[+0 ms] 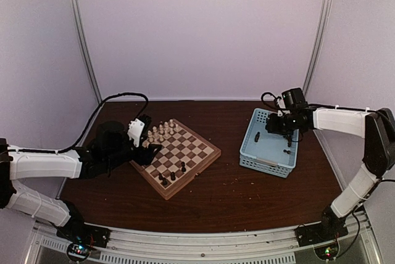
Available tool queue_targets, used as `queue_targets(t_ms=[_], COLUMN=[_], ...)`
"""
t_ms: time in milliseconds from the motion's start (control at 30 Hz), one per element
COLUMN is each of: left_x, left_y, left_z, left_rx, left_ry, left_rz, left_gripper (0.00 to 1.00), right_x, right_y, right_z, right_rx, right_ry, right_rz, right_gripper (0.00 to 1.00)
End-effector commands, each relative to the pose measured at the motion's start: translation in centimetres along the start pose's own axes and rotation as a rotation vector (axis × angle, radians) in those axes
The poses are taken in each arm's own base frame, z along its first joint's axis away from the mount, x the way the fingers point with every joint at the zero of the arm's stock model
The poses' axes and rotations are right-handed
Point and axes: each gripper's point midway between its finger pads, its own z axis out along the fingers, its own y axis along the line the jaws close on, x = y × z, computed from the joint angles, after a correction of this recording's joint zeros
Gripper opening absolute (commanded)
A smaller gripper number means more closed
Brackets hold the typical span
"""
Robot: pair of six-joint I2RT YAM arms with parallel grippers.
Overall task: Set up the chess pieces on the board
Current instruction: Pick up the chess piece from the storage box.
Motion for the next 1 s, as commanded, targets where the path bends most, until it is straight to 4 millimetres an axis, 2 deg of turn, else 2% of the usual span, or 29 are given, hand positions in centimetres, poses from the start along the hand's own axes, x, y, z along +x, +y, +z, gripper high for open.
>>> queue_targets(t_ms=[0,133,267,400,633,800,967], left_x=[-1.7,-1.8,-2.1,-3.5,-7.5,-10.6,-13.4], left_y=[-1.0,-1.7,-2.0,-3.1,-5.2,-7.8,-10.2], left_z=[0.2,0.3,0.2,-0.1,0.4,1.2,1.0], left_rx=[0.057,0.090,0.109,0.177,0.306,0.437,0.559], left_ry=[-0.048,-0.042,-0.058,-0.071,-0.066,-0.025,-0.058], left_rz=[0.025,0.028,0.015,-0.015,-0.217,-0.301,-0.343], left_gripper=[0.71,0.71,0.71,0.72,0.72,0.71,0.69], right_x=[-1.5,-1.1,-0.8,-0.7,-0.3,1.1,2.9], right_y=[4.6,7.7,9.9,11.8,15.2,18.8,22.1], right_z=[-1.8,-3.5,-4.9,-6.2,-8.6,-10.3,-11.9], right_rx=[-0.267,-0.457,-0.554,-0.623,-0.717,-0.801,-0.871], right_ry=[-0.095,-0.130,-0.159,-0.186,-0.201,-0.186,-0.182], right_rz=[-0.086,-0.133,-0.191,-0.250,-0.337,-0.407,-0.457], right_gripper=[0.19,0.19,0.18,0.18,0.19,0.19,0.19])
